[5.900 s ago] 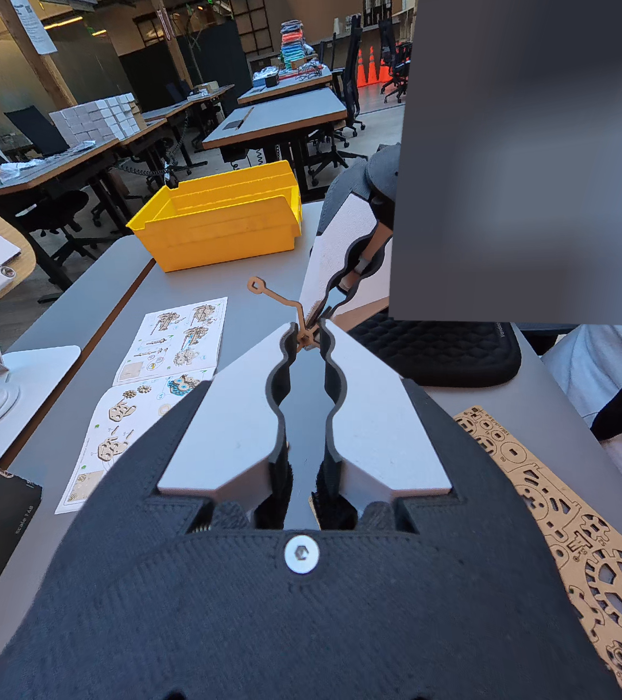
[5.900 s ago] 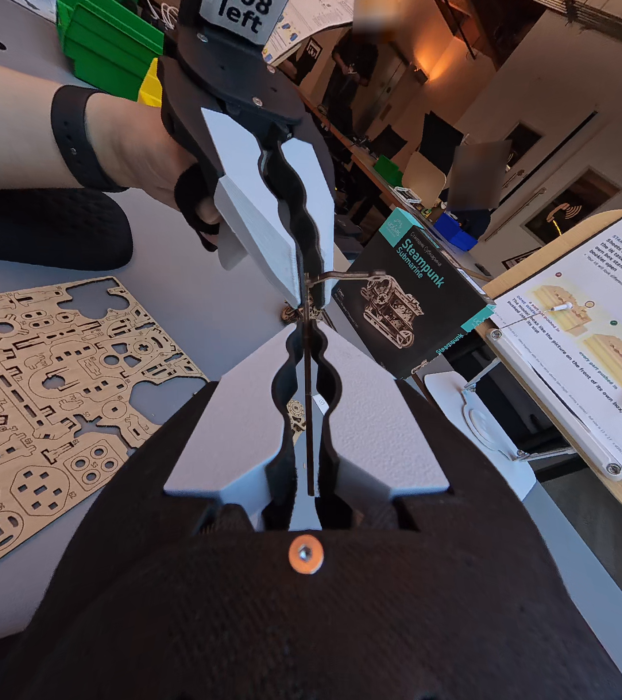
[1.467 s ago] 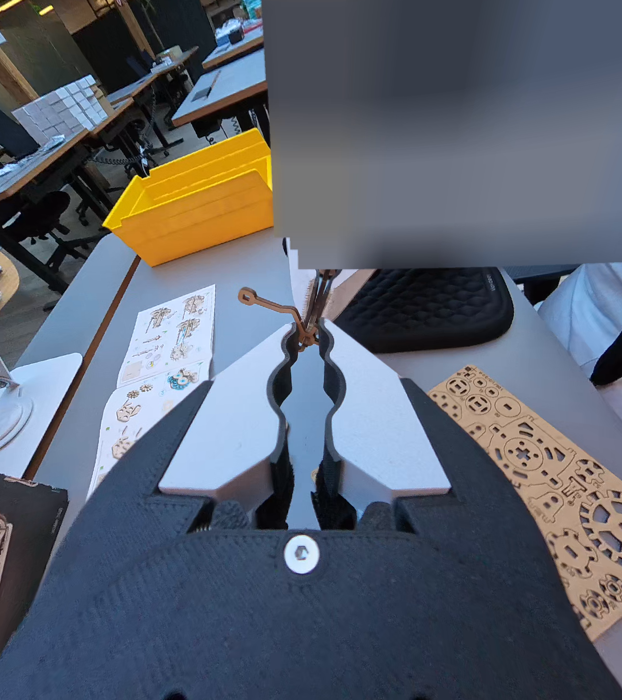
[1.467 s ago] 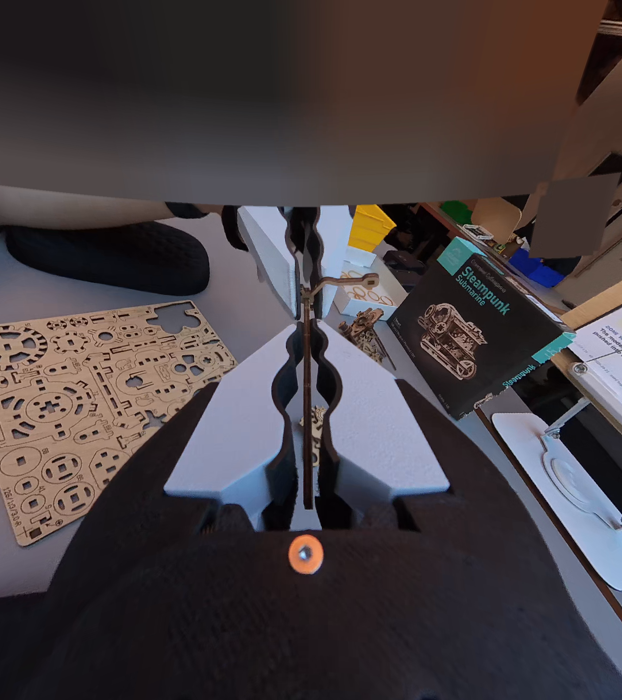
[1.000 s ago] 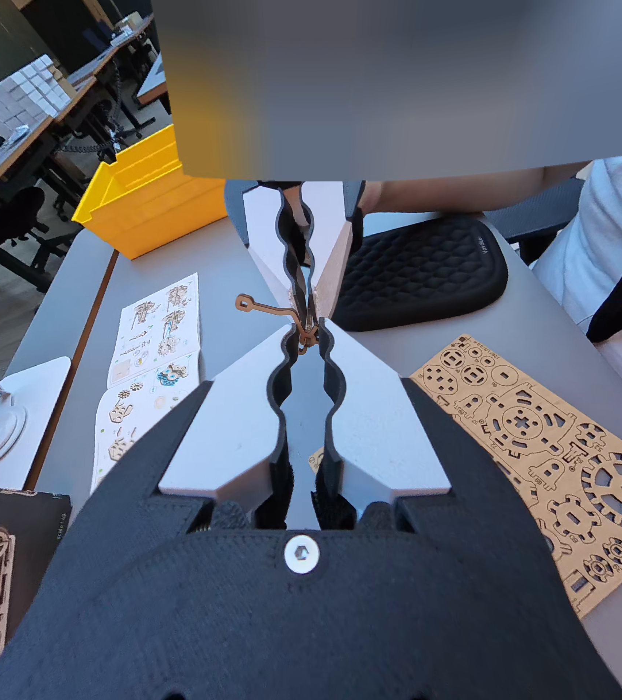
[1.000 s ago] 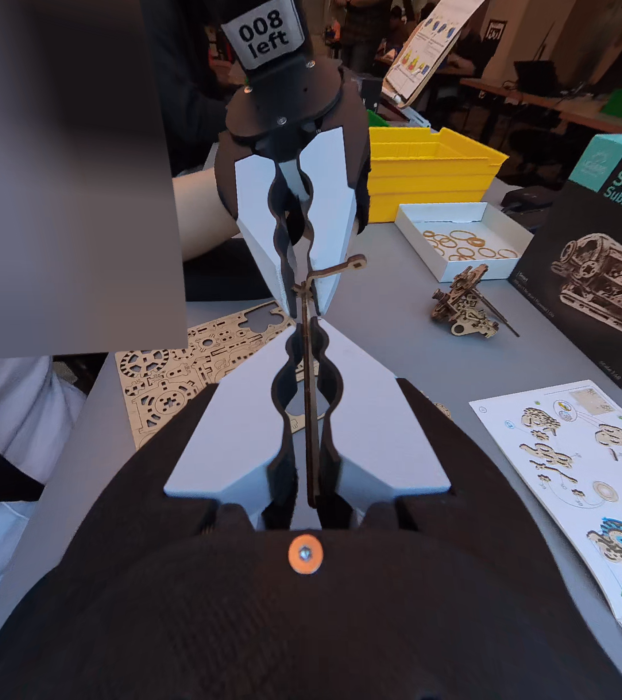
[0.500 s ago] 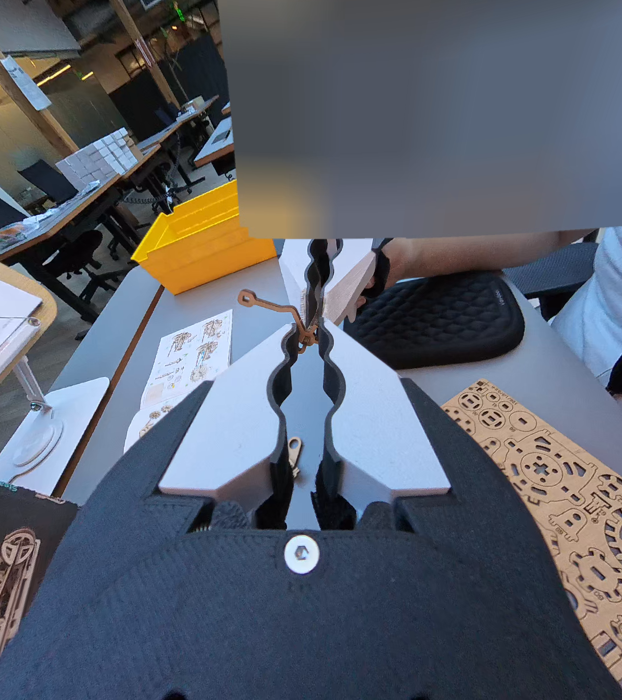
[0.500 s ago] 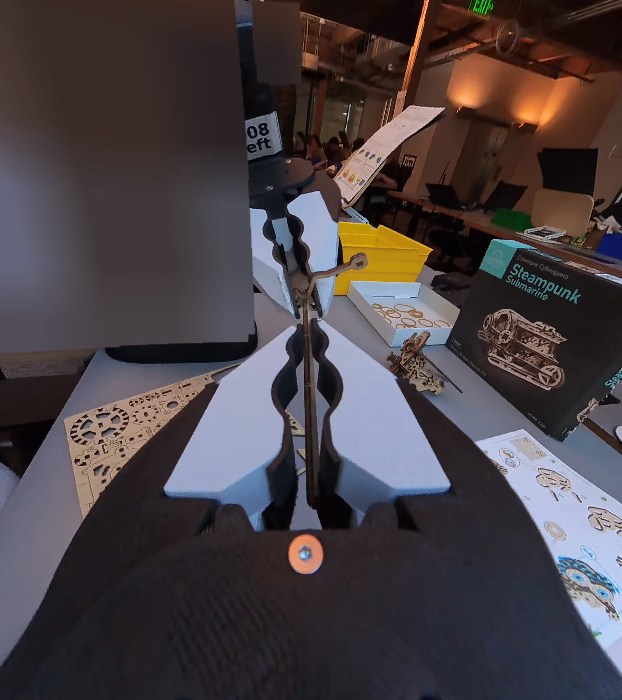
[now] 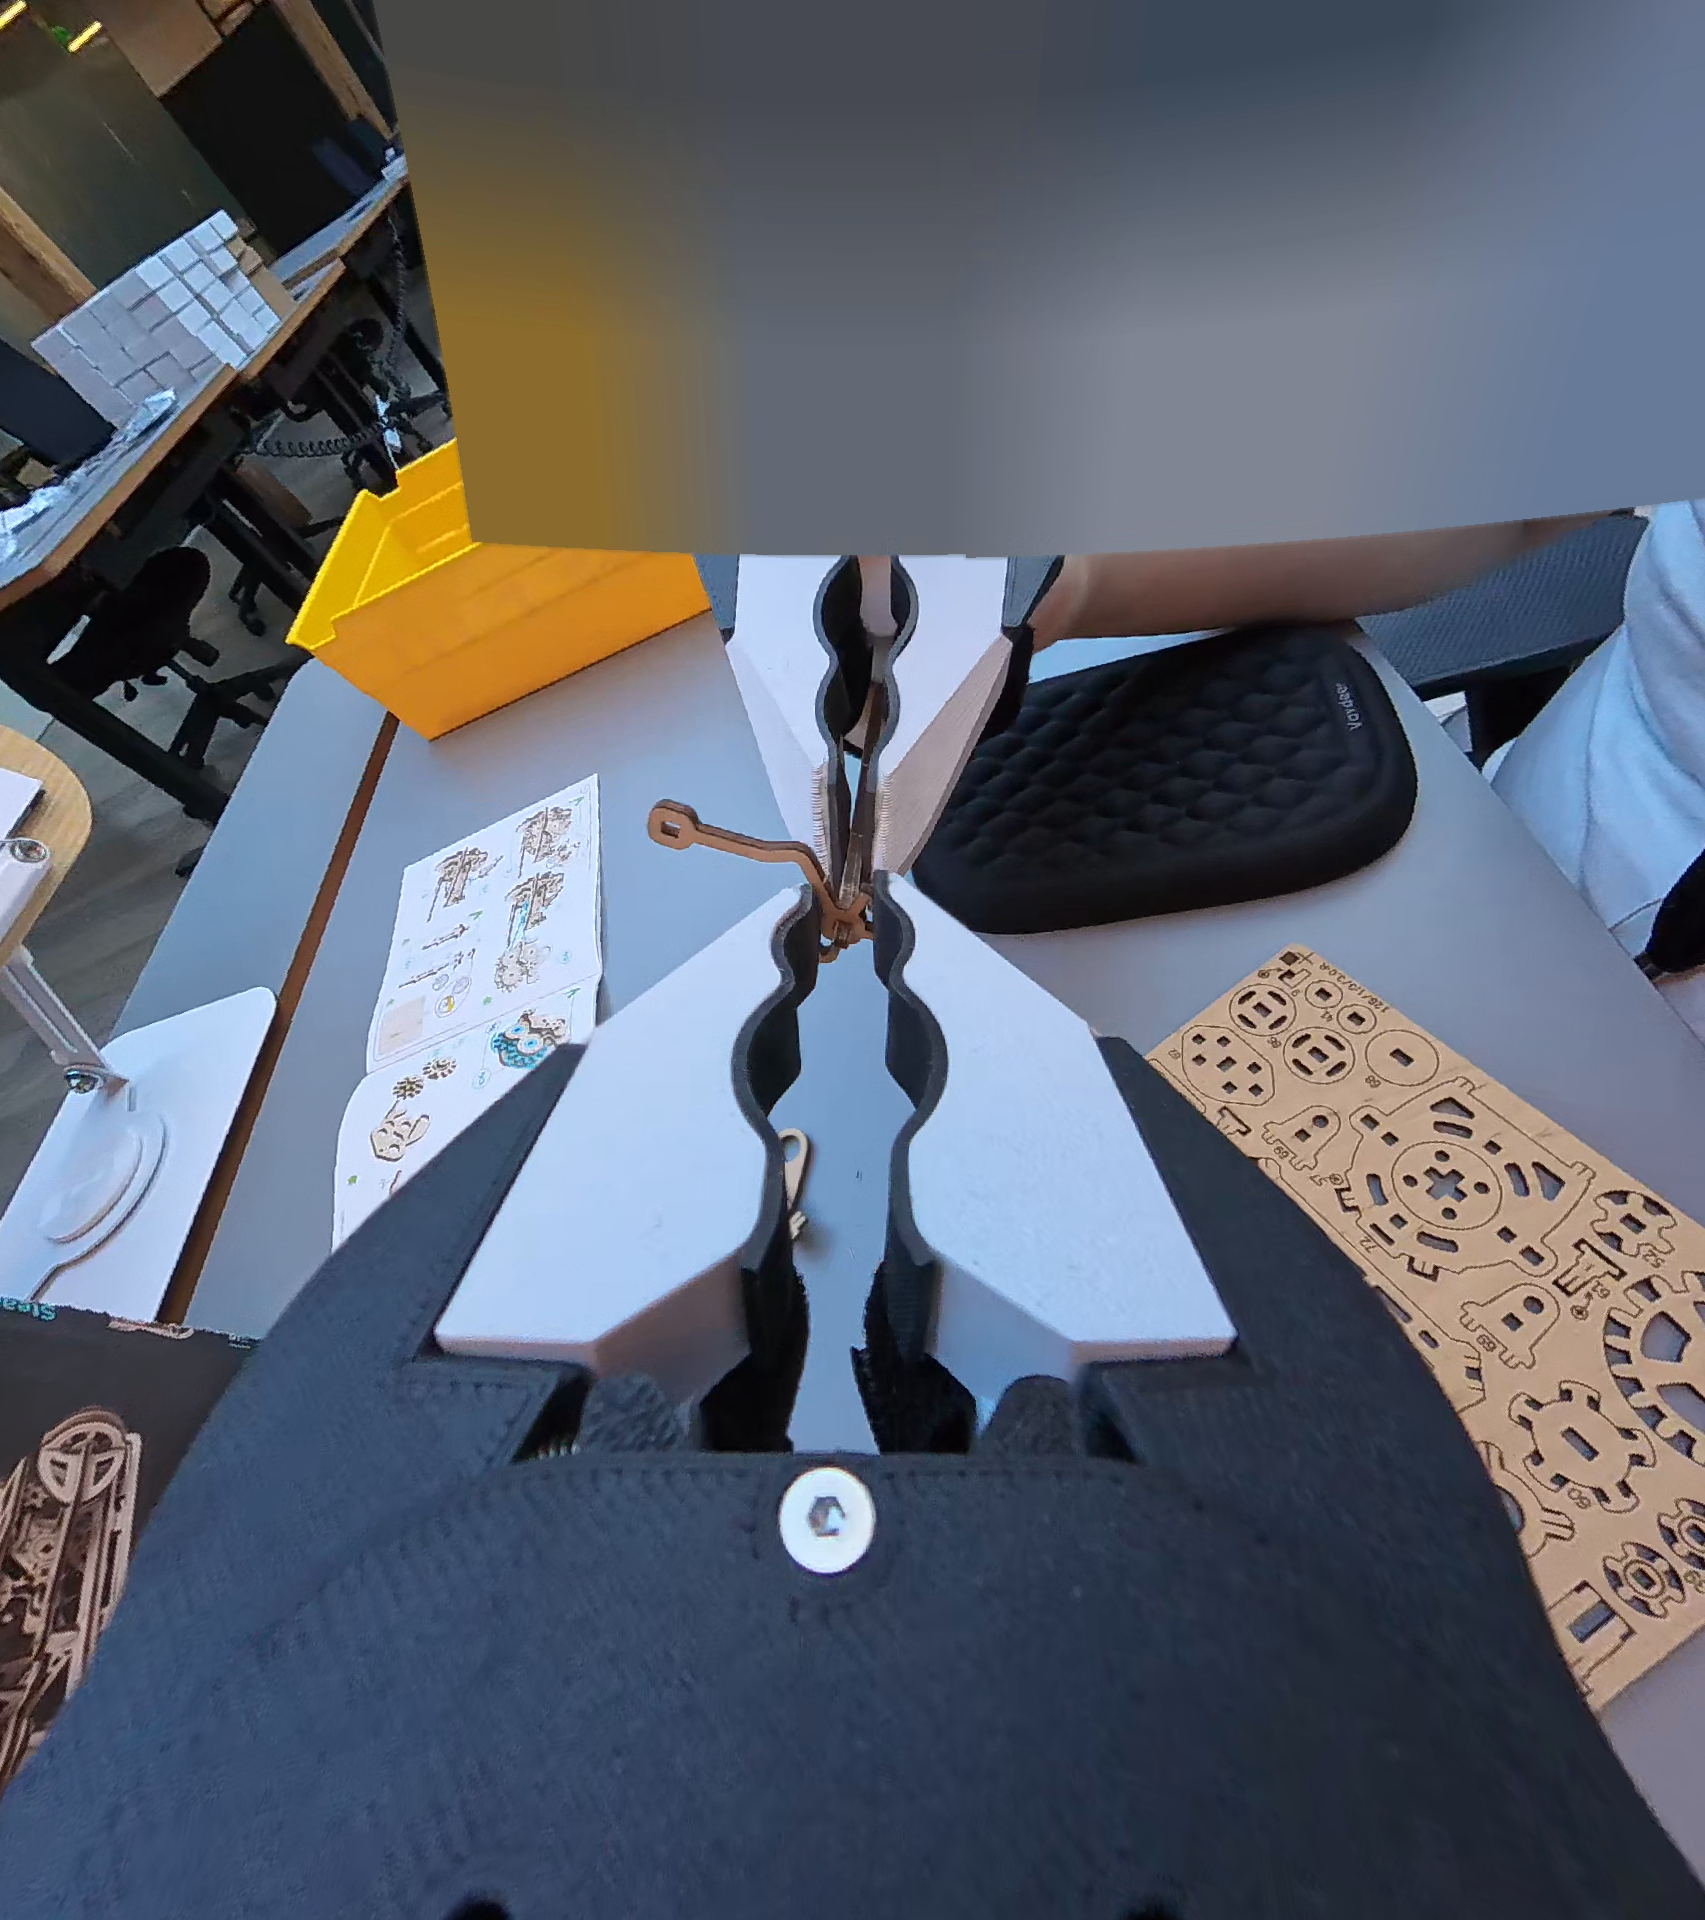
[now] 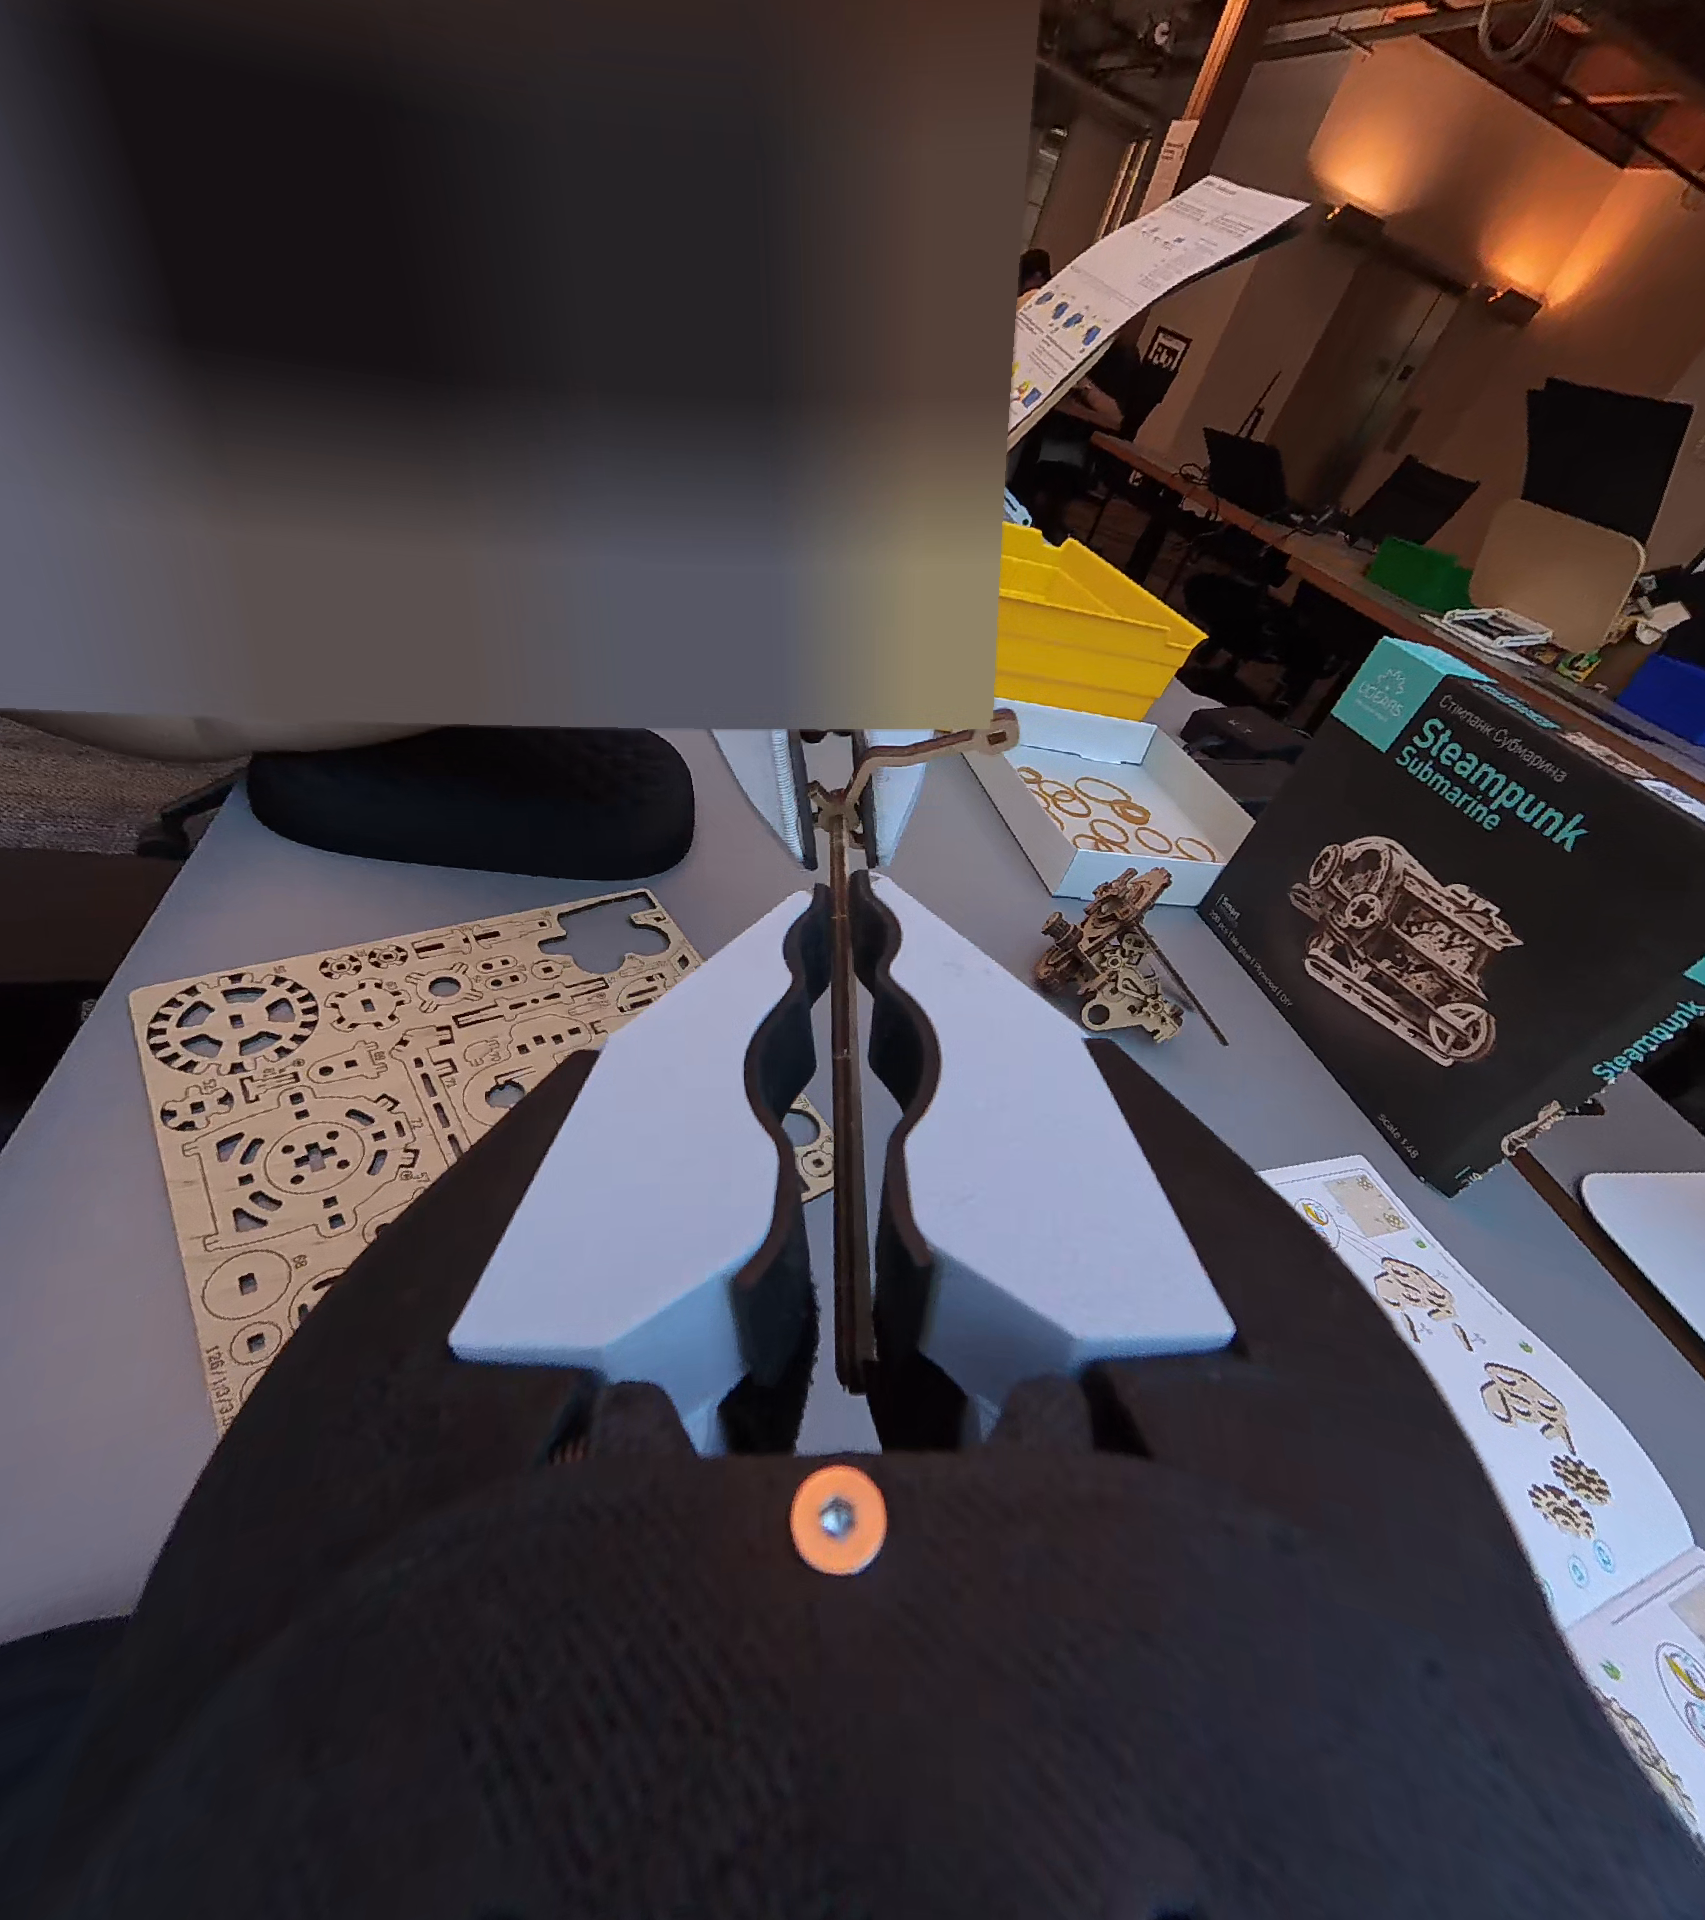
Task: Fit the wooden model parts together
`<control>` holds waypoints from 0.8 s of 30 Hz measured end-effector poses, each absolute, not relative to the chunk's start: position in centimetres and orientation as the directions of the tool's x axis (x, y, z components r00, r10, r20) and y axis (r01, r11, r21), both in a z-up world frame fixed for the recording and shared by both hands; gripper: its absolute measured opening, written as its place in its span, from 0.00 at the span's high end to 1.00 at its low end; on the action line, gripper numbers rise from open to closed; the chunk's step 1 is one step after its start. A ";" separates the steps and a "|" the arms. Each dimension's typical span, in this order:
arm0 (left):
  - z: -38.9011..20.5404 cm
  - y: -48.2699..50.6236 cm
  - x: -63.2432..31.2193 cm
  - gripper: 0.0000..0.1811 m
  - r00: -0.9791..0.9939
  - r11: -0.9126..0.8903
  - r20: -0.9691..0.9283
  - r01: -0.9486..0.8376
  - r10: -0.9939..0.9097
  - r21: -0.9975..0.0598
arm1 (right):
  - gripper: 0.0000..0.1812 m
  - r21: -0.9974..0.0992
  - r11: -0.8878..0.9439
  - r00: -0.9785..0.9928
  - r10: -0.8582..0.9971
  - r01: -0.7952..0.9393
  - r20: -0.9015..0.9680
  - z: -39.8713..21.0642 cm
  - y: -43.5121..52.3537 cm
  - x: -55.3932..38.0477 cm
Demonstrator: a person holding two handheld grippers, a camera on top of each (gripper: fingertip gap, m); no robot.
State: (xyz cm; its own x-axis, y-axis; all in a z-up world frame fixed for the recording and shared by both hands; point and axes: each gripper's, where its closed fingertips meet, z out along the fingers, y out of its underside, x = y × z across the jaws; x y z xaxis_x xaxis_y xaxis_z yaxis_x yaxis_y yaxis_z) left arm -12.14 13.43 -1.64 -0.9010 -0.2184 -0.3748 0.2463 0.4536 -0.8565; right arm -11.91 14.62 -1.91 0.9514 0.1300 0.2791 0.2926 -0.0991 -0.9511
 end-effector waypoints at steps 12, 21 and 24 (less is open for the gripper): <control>-0.9 13.3 -11.9 0.92 -0.905 0.420 -0.342 0.215 -0.254 -0.882 | 0.99 -0.960 -0.090 0.961 0.111 0.264 0.254 -1.3 14.2 -11.5; -0.9 11.9 -12.0 0.91 -0.928 0.332 -0.282 0.194 -0.242 -0.923 | 0.99 -0.967 -0.015 0.958 0.140 0.255 0.250 -0.3 13.7 -11.8; -0.7 11.8 -12.2 0.90 -0.936 0.311 -0.265 0.186 -0.233 -0.932 | 0.99 -0.962 -0.016 0.952 0.146 0.274 0.268 -0.4 13.6 -12.0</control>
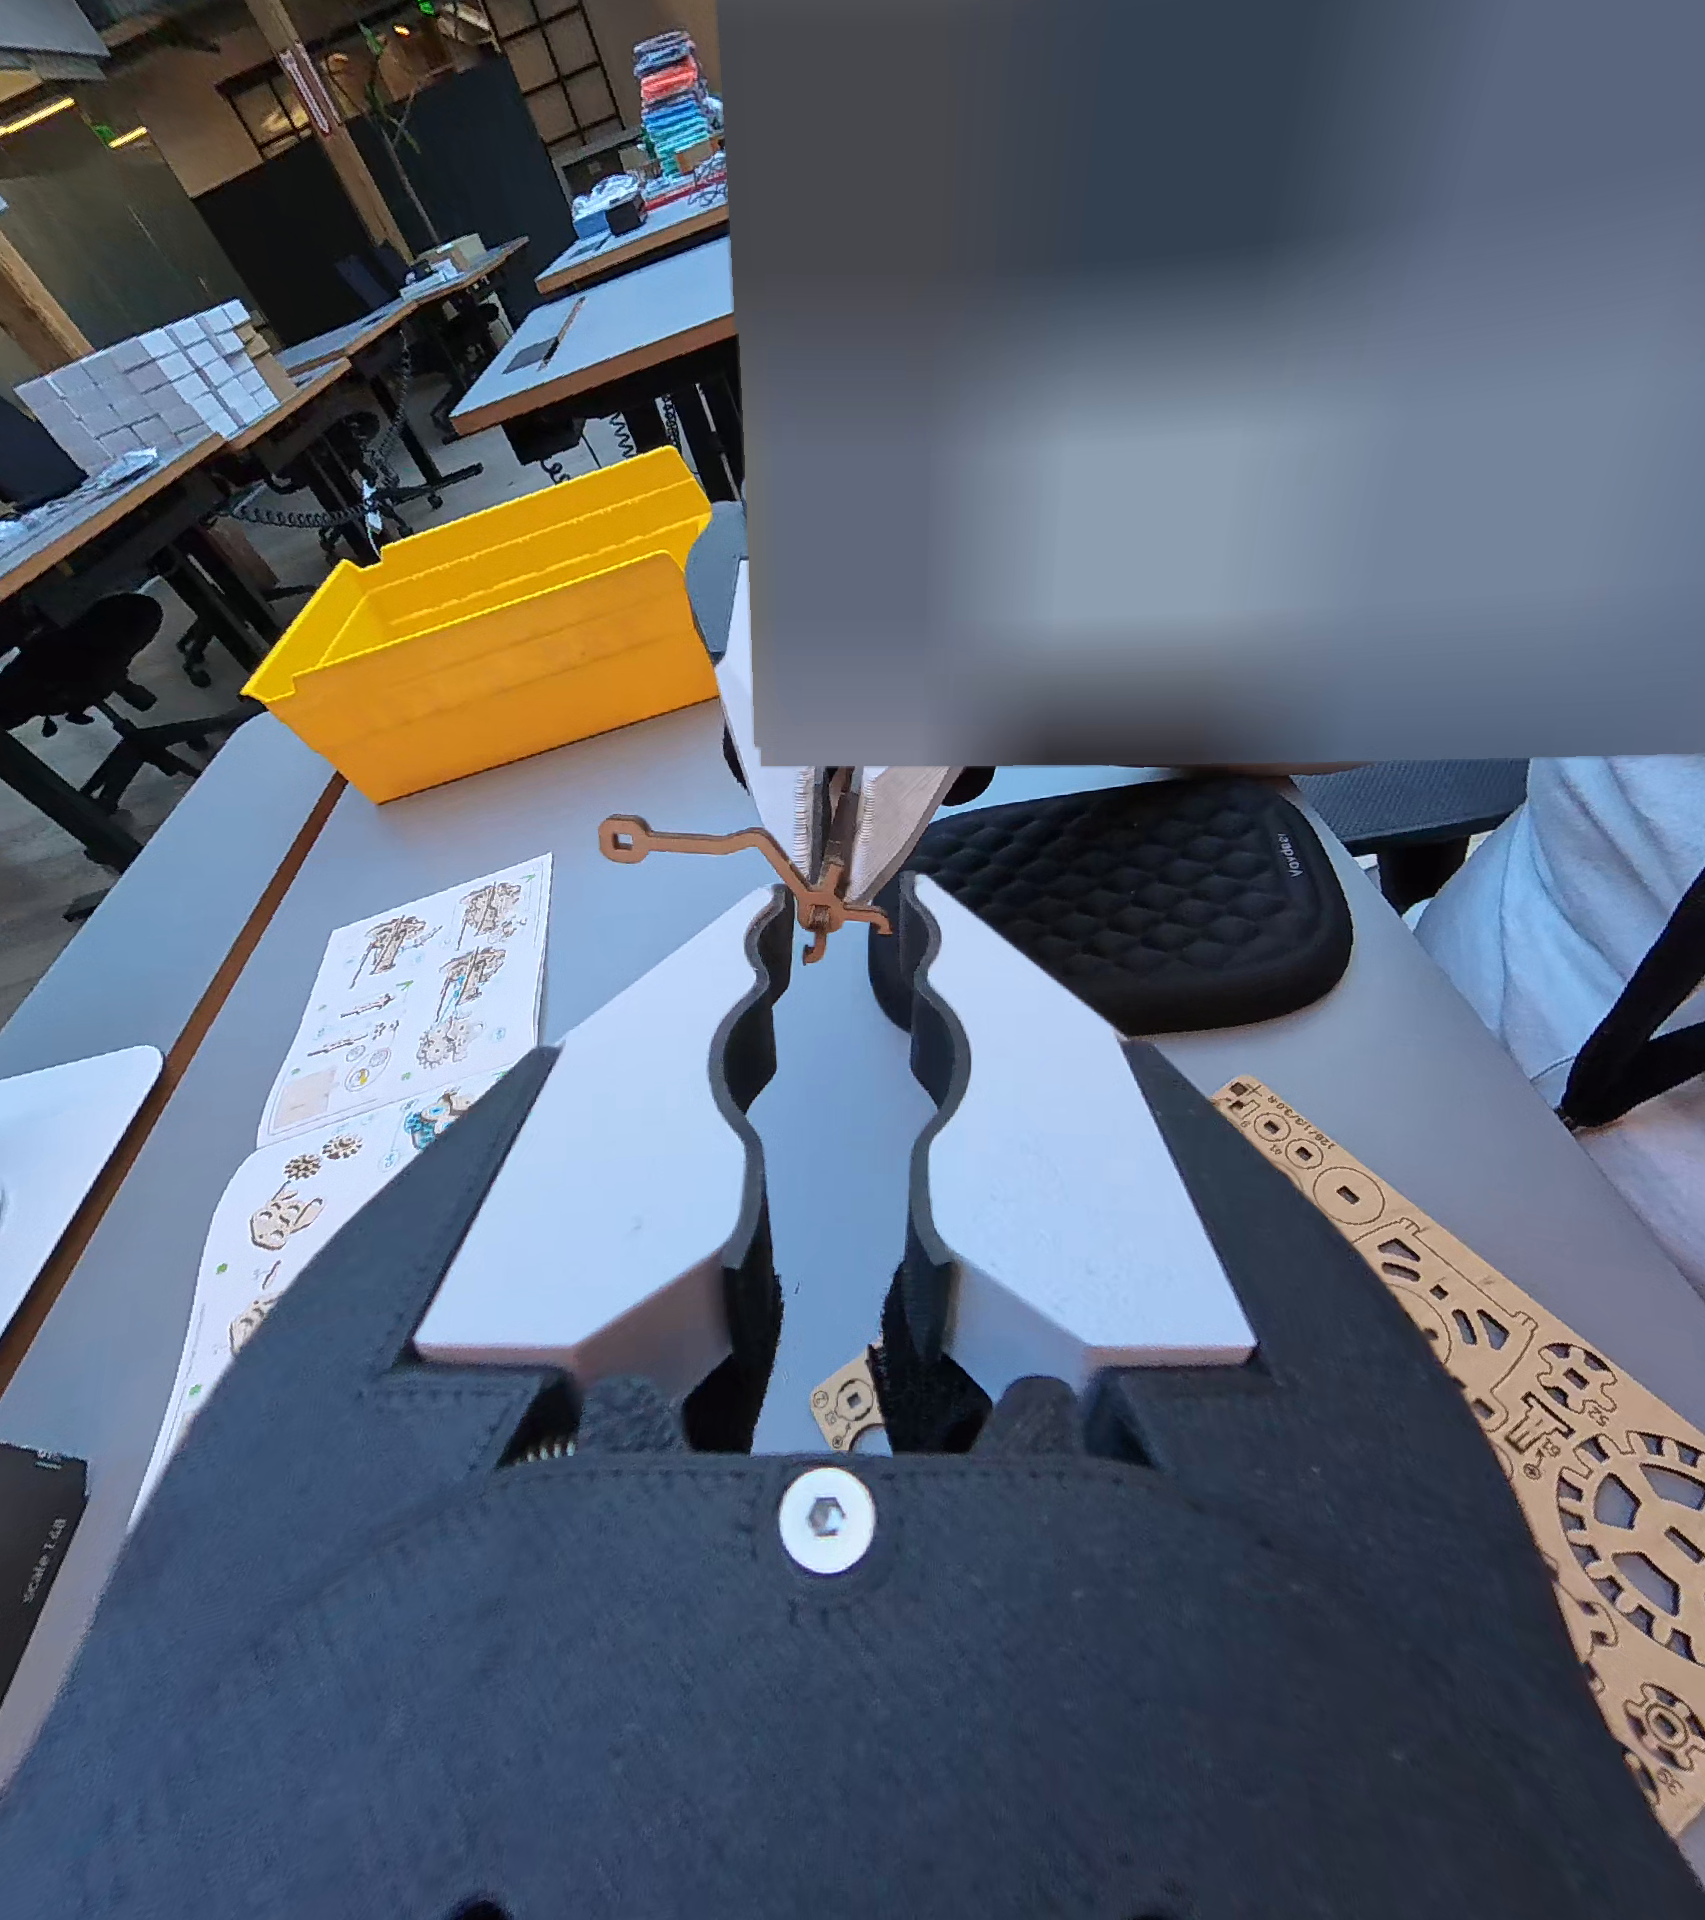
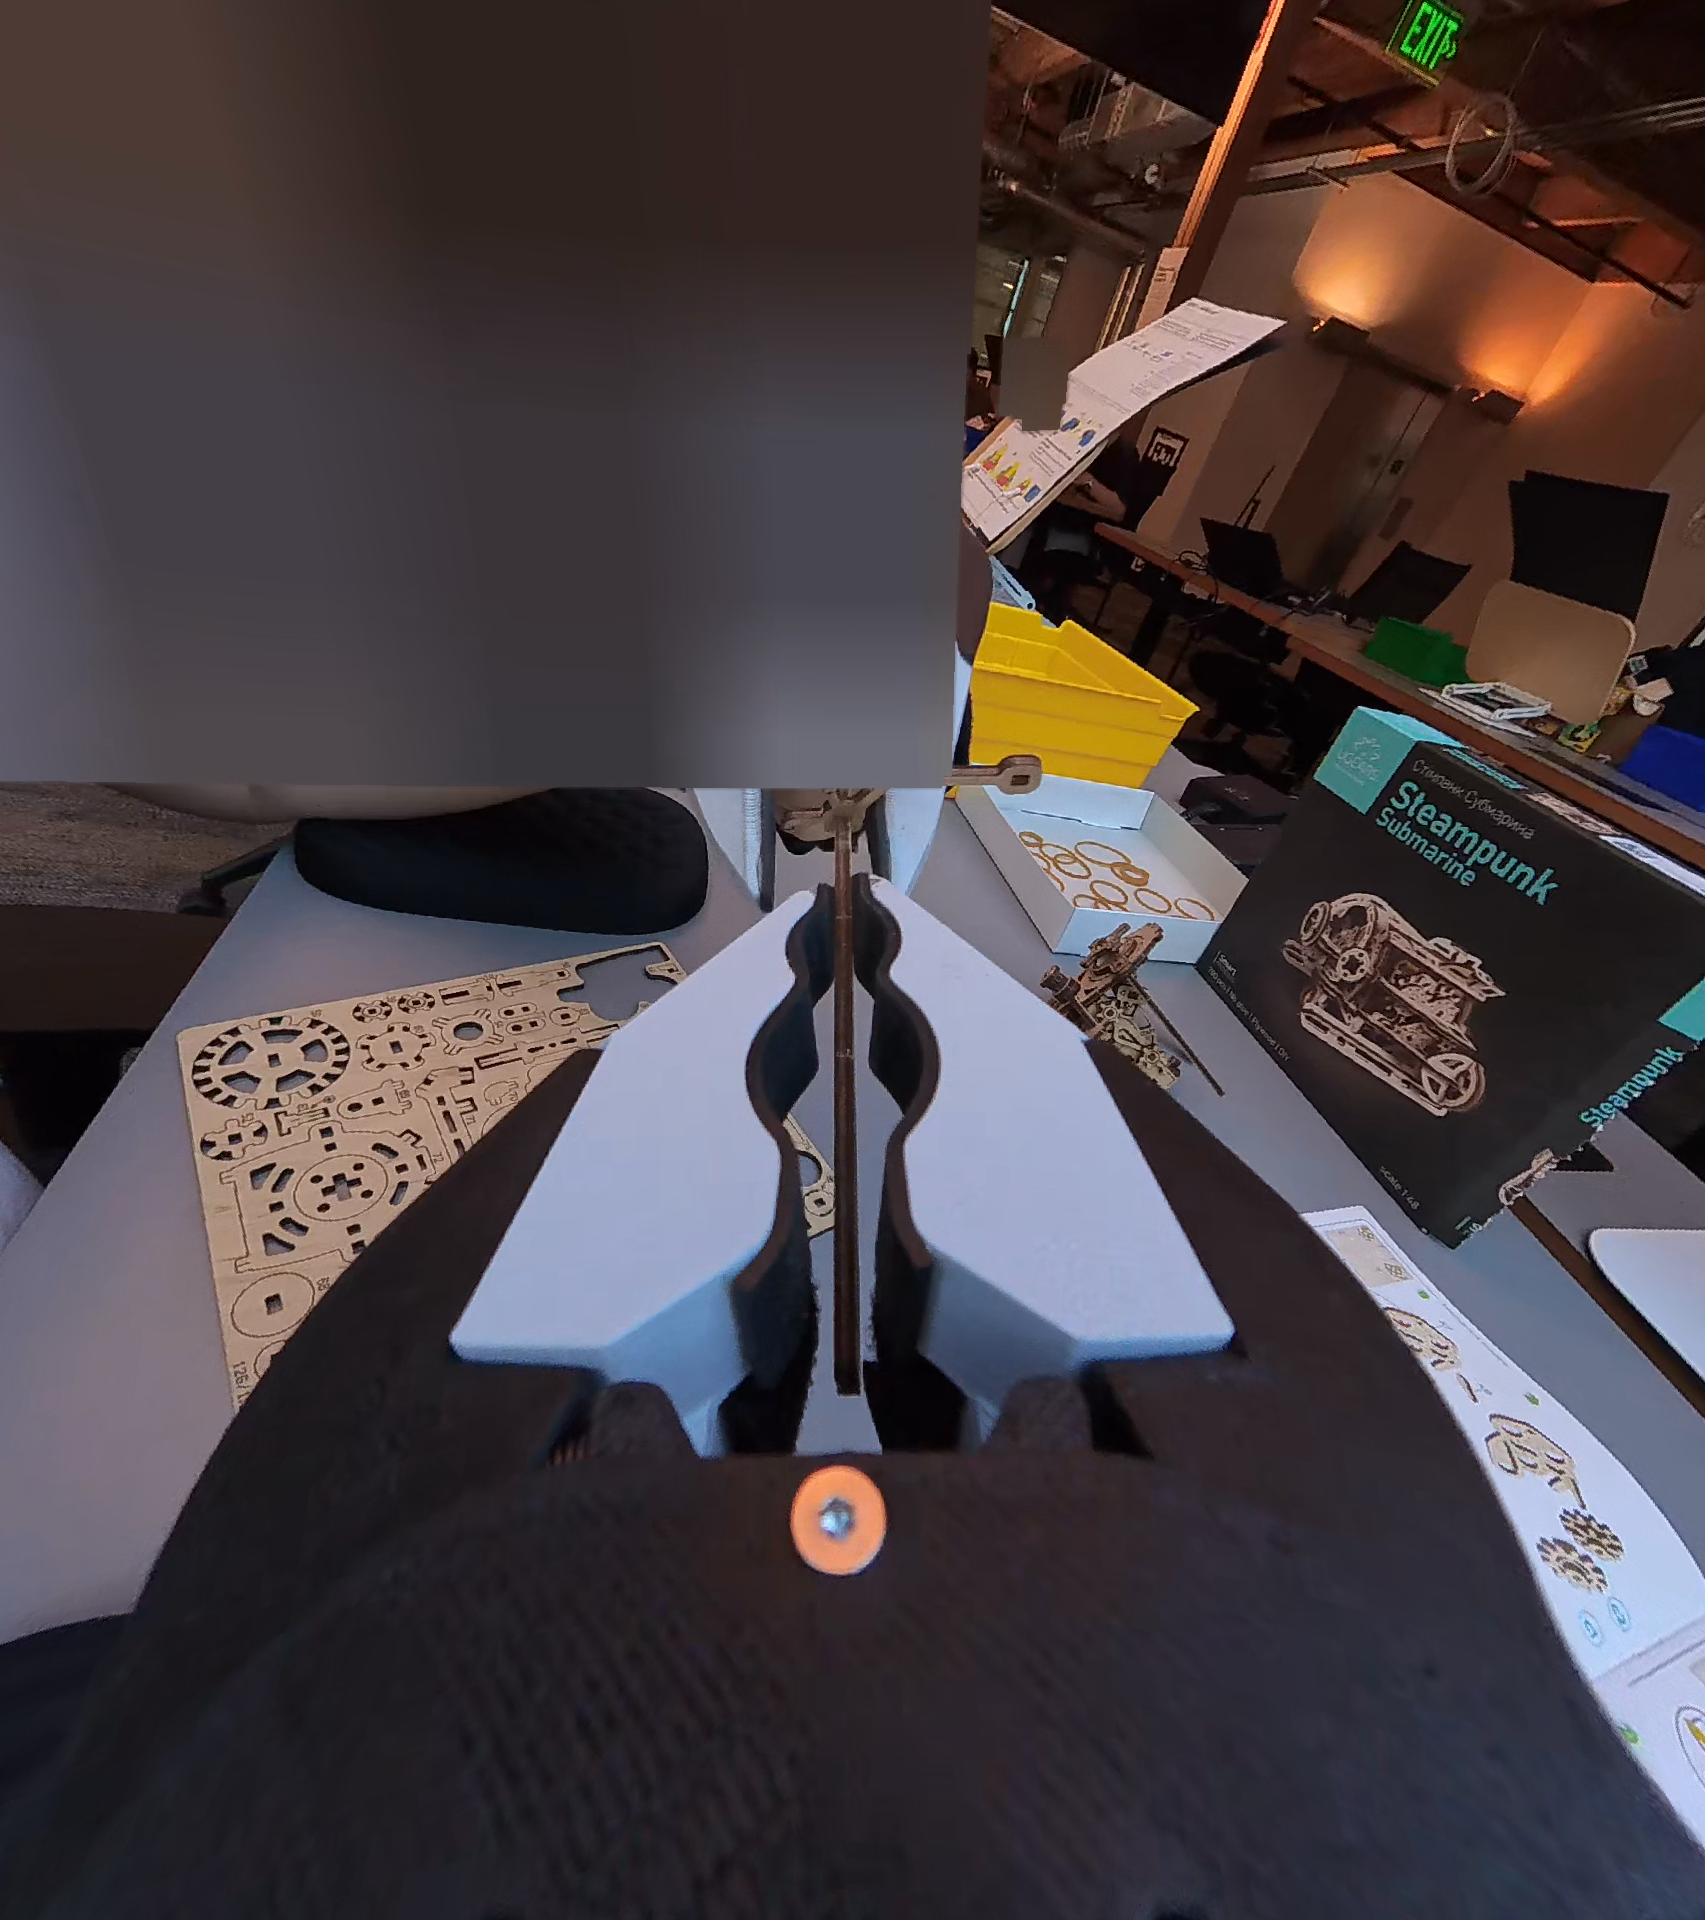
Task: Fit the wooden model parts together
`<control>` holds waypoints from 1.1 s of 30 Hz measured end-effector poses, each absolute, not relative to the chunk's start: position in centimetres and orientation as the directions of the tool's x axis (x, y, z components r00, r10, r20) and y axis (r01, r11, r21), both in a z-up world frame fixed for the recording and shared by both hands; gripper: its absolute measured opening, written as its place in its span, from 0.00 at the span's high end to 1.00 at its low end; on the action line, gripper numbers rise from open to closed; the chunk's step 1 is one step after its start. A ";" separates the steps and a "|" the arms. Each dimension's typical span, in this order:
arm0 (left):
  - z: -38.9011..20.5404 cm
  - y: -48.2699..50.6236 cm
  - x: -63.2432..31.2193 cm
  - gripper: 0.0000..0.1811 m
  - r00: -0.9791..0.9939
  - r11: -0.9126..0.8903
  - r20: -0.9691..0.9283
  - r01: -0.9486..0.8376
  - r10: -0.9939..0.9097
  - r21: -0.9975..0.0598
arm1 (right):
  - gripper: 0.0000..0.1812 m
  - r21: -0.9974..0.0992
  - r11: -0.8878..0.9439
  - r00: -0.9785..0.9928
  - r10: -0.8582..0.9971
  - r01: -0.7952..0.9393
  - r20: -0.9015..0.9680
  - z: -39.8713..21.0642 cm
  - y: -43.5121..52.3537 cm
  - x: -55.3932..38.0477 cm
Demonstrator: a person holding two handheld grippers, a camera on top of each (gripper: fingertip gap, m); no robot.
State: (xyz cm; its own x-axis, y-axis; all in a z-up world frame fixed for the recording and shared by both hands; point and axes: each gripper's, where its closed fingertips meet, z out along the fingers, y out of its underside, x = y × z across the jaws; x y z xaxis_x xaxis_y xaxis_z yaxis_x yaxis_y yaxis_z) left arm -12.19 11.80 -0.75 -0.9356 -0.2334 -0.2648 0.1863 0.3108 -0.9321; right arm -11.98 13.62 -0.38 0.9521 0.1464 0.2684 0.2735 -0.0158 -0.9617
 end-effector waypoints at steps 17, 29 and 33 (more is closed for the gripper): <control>-0.2 12.3 -11.8 0.93 -0.903 0.369 -0.342 0.234 -0.260 -0.899 | 0.99 -0.907 -0.032 0.907 0.058 0.419 0.417 -0.2 13.5 -11.5; 1.8 13.3 -10.0 0.93 -0.826 0.310 -0.394 0.282 -0.403 -0.908 | 0.99 -0.916 -0.053 0.888 -0.230 0.398 0.399 1.4 14.5 -9.7; 1.2 13.4 -10.6 0.93 -0.859 0.324 -0.373 0.262 -0.352 -0.909 | 0.99 -0.913 -0.051 0.905 -0.122 0.405 0.408 0.8 14.5 -10.5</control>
